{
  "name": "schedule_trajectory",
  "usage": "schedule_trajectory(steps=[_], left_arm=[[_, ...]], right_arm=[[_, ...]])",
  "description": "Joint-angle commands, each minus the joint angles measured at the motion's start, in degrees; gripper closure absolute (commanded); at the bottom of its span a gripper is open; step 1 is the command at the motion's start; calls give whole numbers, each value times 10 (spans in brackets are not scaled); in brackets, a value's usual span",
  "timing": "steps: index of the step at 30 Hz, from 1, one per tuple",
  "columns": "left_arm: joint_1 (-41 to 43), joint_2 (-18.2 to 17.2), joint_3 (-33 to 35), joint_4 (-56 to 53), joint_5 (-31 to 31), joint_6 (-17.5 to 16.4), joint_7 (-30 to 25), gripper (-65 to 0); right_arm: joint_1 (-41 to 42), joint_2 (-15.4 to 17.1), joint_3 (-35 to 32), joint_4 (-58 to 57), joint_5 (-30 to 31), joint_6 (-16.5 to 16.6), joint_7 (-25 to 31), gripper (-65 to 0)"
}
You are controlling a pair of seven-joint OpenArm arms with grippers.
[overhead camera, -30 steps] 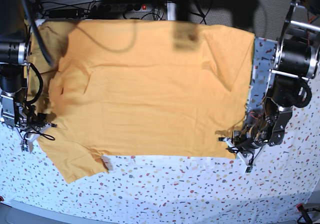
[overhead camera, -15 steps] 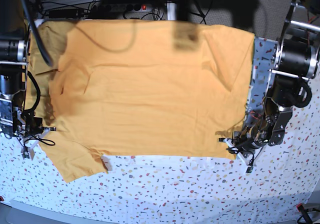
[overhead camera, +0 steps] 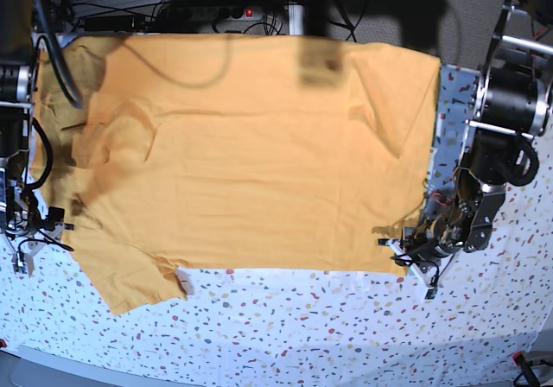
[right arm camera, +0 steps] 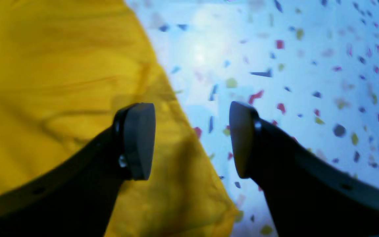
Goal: Fold the T-shirt properly
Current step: 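Hold both shirt edges and adjust the grips along the hem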
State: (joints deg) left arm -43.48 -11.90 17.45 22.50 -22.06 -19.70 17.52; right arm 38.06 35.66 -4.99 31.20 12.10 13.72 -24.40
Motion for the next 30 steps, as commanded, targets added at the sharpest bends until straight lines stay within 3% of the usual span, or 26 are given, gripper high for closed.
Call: schedule_trajectory(steps=[1, 16, 21, 26, 30], left_arm=[[-23, -3, -2, 9, -5, -2, -12, 0], [-23, -2, -2, 9, -5, -2, -11, 0], [-23, -2, -2, 9, -5, -2, -4, 0], [-23, -2, -2, 9, -5, -2, -5, 0], [-23, -2, -2, 9, -5, -2, -5, 0]], right_arm=[[12, 14, 2, 9, -1, -12, 9, -356], [-5, 23, 16, 9, -31, -22, 12, -355], [-9, 40, 111, 9, -6, -19, -10, -355], [-52, 38, 241, 8, 20, 52, -17, -313], [-92, 38, 292, 8, 20, 72, -8, -312]])
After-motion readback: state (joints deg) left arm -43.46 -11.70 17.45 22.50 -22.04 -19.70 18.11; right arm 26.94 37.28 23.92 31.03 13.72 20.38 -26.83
